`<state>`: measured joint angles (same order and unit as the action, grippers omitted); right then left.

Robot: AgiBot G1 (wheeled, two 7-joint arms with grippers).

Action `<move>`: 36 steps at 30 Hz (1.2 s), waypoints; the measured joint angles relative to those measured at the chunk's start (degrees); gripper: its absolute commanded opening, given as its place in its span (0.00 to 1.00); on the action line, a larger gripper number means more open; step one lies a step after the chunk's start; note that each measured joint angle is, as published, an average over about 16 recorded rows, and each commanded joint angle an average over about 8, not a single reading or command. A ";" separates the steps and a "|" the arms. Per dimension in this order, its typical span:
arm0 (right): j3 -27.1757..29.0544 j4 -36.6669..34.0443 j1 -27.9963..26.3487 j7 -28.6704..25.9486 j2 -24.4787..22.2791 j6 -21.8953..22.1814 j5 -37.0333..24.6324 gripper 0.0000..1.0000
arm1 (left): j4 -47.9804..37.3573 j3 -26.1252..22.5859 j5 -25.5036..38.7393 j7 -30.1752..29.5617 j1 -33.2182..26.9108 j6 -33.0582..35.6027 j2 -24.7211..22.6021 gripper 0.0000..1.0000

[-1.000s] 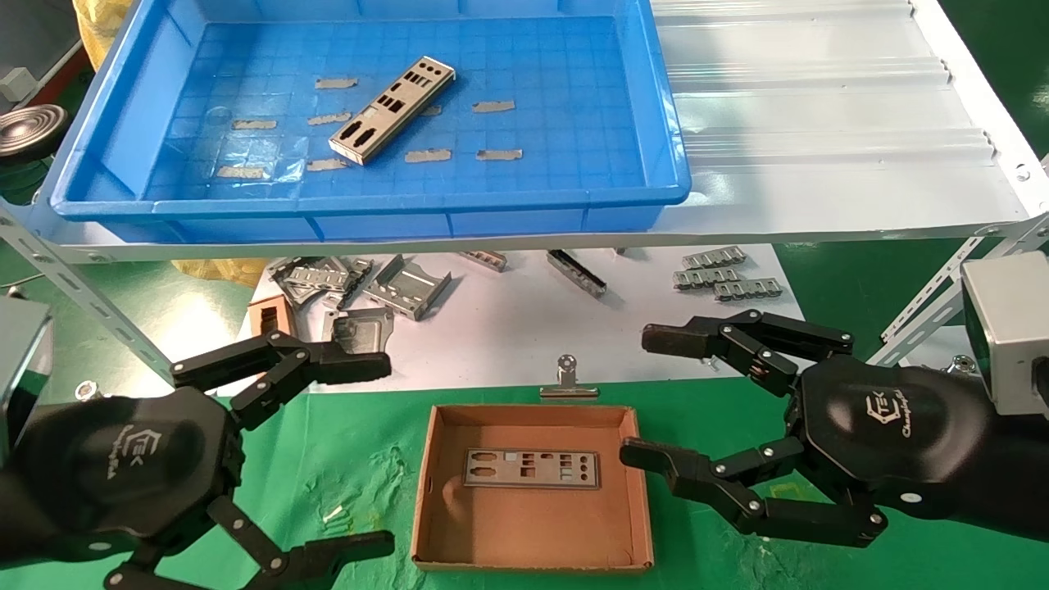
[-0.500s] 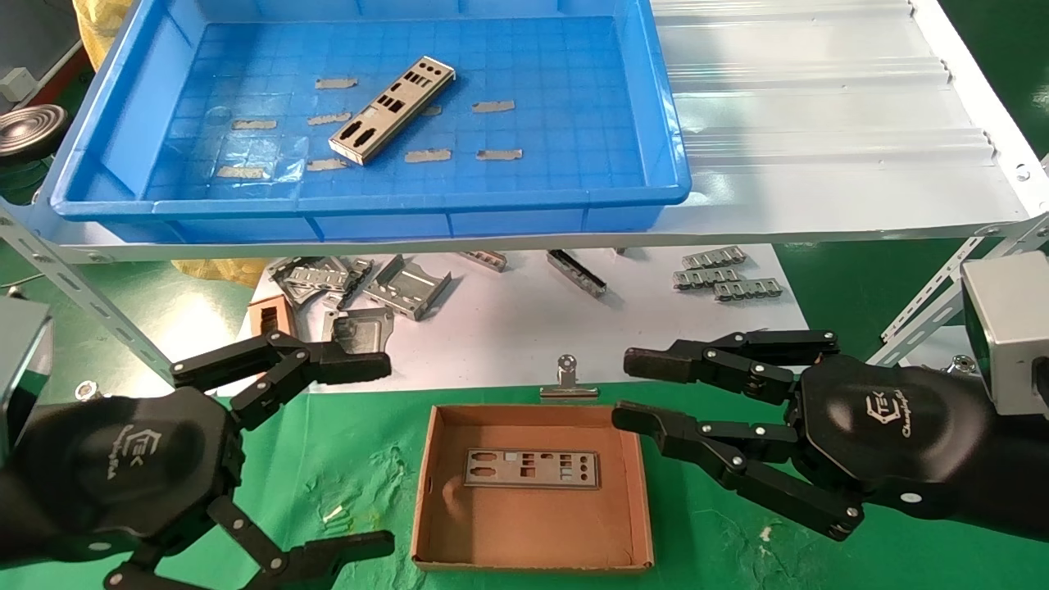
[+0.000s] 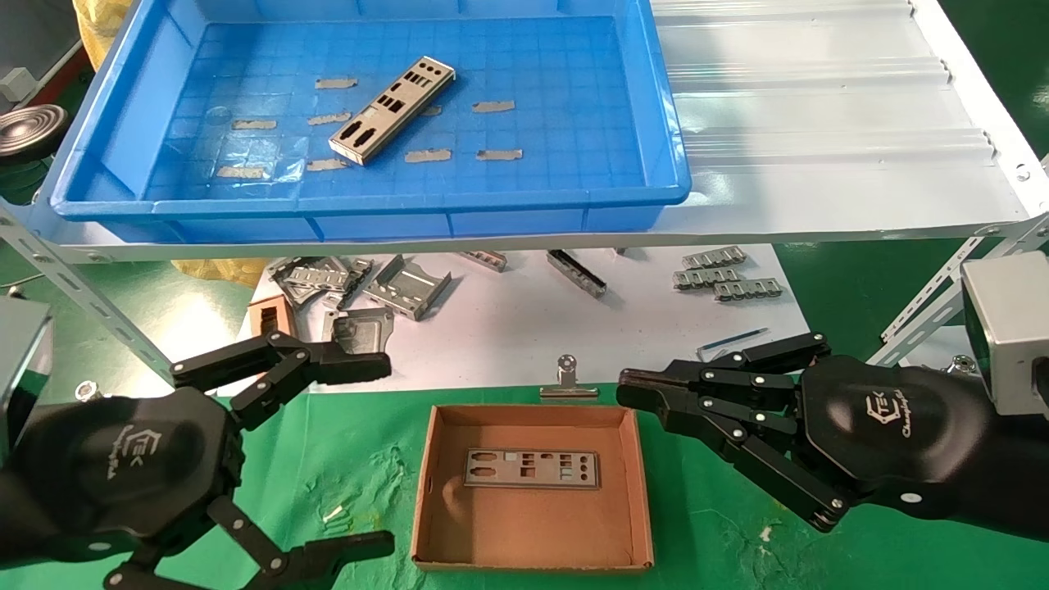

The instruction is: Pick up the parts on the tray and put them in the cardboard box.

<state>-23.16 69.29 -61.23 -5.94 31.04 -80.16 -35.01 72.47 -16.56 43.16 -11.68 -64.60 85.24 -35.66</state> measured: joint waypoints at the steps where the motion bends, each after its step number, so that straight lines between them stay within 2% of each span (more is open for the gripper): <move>1: 0.00 0.00 0.00 0.00 0.00 0.00 0.00 0.00 | -0.37 -0.17 0.47 -0.21 -0.94 -0.09 -0.23 1.00; 5: 0.00 0.00 0.00 0.00 0.00 0.00 0.00 0.00 | -3.28 -1.25 3.19 -1.07 -6.20 -0.57 -1.97 1.00; 10: 0.00 0.00 0.00 0.00 0.00 0.00 0.00 0.00 | -11.27 -3.64 8.60 -1.60 -15.99 -1.64 -6.35 1.00; 17: 0.00 0.00 0.00 0.00 0.00 0.00 0.00 0.00 | -29.33 -8.62 19.50 0.46 -31.08 -6.72 -15.80 1.00; 23: 0.00 0.00 0.00 0.00 0.00 0.00 0.00 0.01 | -45.25 -12.38 27.81 3.55 -40.84 -14.32 -23.96 1.00; 24: 0.00 0.00 0.00 0.00 0.00 0.00 0.00 0.07 | -47.48 -12.86 28.90 4.00 -42.03 -15.57 -25.07 1.00; 31: 0.00 0.00 0.00 0.00 0.00 0.00 0.00 0.94 | -59.02 -15.09 33.70 6.29 -47.60 -21.96 -30.70 1.00; 32: 0.00 0.00 0.00 0.00 0.00 0.00 0.00 1.00 | -60.16 -15.29 34.06 6.50 -48.10 -22.37 -31.19 1.00; 36: 0.00 0.00 0.00 0.00 0.00 0.00 0.00 1.00 | -63.85 -15.94 35.09 7.13 -49.54 -23.03 -32.55 1.00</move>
<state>-23.16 69.29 -61.23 -5.94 31.04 -80.15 -35.01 8.62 -32.50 78.25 -4.55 -114.14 62.21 -68.21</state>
